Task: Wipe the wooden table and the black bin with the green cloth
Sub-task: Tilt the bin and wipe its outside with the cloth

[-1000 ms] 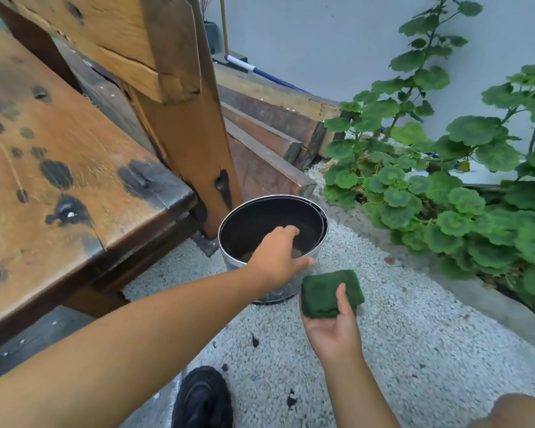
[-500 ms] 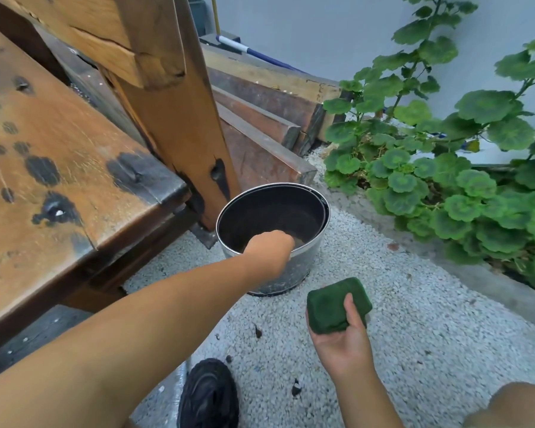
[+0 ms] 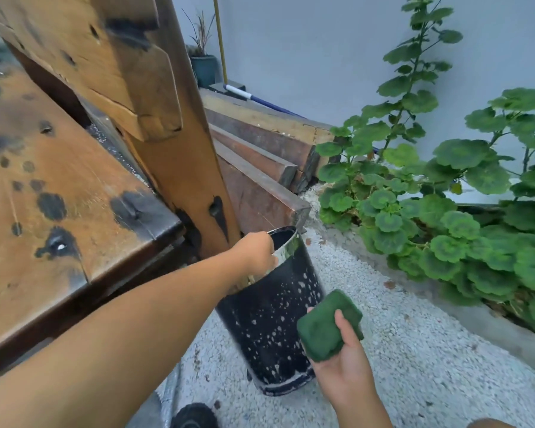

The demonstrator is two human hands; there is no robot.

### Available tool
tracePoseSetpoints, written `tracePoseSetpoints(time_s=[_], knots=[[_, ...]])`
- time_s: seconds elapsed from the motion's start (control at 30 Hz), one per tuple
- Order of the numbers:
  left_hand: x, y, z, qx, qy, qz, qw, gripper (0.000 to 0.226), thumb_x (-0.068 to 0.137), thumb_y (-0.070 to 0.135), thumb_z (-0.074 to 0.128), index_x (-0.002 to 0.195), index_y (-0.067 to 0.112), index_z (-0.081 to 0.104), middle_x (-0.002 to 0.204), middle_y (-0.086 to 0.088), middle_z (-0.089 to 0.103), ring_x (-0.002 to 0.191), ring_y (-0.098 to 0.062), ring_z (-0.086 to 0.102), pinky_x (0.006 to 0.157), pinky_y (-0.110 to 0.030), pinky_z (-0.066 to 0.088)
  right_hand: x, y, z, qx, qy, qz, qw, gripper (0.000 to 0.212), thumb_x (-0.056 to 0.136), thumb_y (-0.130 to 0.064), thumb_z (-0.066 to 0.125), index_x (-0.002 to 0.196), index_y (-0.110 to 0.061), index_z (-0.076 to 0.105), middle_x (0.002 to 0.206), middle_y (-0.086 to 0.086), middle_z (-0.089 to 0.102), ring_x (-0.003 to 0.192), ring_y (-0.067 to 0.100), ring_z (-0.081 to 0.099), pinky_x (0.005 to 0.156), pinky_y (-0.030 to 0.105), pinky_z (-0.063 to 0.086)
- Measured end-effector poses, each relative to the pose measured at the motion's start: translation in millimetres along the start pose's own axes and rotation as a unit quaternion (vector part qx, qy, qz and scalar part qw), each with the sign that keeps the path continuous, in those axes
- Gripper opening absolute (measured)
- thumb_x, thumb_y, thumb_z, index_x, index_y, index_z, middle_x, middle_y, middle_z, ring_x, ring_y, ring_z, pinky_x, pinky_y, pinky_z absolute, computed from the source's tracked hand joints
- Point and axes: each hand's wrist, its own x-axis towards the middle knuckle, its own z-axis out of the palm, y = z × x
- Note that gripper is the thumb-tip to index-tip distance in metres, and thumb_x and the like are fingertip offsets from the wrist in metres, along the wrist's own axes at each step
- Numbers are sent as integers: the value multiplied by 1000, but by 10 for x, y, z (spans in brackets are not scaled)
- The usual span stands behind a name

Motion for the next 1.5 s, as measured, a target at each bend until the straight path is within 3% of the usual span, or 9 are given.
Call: tracePoseSetpoints(time_s=[0.13, 0.3, 0.47, 0.6, 0.8, 0.97, 1.07, 1.2, 1.5], knots=[[-78, -199, 402, -48, 6, 1, 999, 42, 95, 24, 54, 63, 15, 29, 62, -5, 35, 62, -25, 36, 59, -33, 27, 116, -32, 218, -133, 13, -29, 991, 34, 96, -18, 64, 129, -13, 61, 120, 17, 71, 110, 35, 67, 83, 44, 57], [-137, -356, 522, -165, 44, 6, 985, 38, 103, 31, 43, 71, 12, 36, 67, -5, 39, 61, -20, 35, 59, -34, 25, 339, -3, 502, -293, 67, -94, 949, 25, 92, -18, 72, 116, -13, 67, 109, 12, 74, 98, 31, 71, 79, 40, 58], [-36, -291, 626, -215, 98, -17, 972, 49, 102, 34, 43, 60, 14, 32, 58, -5, 39, 60, -25, 40, 59, -35, 29, 626, 66, 865, -401, 81, -153, 899, 10, 92, -16, 70, 101, -13, 68, 97, 10, 74, 88, 30, 71, 80, 46, 60], [52, -210, 657, -264, 117, -72, 955, 52, 103, 32, 43, 55, 13, 36, 56, -4, 43, 62, -28, 44, 59, -33, 30, 779, 87, 1041, -518, 117, -213, 820, 21, 90, -29, 68, 97, -20, 51, 94, 3, 63, 85, 26, 65, 84, 50, 58], [56, -260, 787, -309, 128, -109, 936, 50, 103, 32, 40, 56, 14, 38, 56, -3, 43, 61, -27, 45, 57, -34, 32, 831, 229, 1100, -691, 110, -273, 660, 38, 91, -55, 58, 100, -19, 50, 88, 0, 62, 75, 19, 59, 56, 31, 39], [12, -307, 725, -312, 124, -121, 934, 50, 104, 26, 39, 56, 12, 37, 55, -3, 43, 58, -24, 42, 57, -32, 31, 890, 347, 955, -737, 112, -306, 593, 37, 94, -56, 53, 106, -22, 46, 94, -1, 59, 83, 23, 61, 61, 36, 46], [-8, -315, 695, -293, 117, -117, 942, 52, 104, 28, 37, 56, 11, 34, 53, -3, 38, 52, -21, 36, 53, -33, 27, 894, 332, 811, -746, 127, -306, 578, 38, 94, -56, 54, 108, -22, 46, 96, -1, 58, 83, 23, 62, 59, 36, 46], [17, -386, 688, -273, 105, -125, 948, 52, 105, 29, 36, 56, 13, 32, 52, -3, 35, 50, -20, 34, 48, -32, 21, 915, 222, 404, -736, 167, -286, 590, 38, 93, -55, 56, 109, -22, 48, 95, 0, 61, 81, 24, 63, 64, 38, 54], [34, -517, 681, -278, 107, -131, 945, 50, 104, 31, 39, 59, 13, 31, 56, -5, 37, 57, -23, 36, 57, -33, 26, 884, -5, -256, -749, 227, -224, 580, 44, 94, -54, 57, 115, -16, 48, 98, 5, 63, 84, 28, 65, 63, 35, 48]])
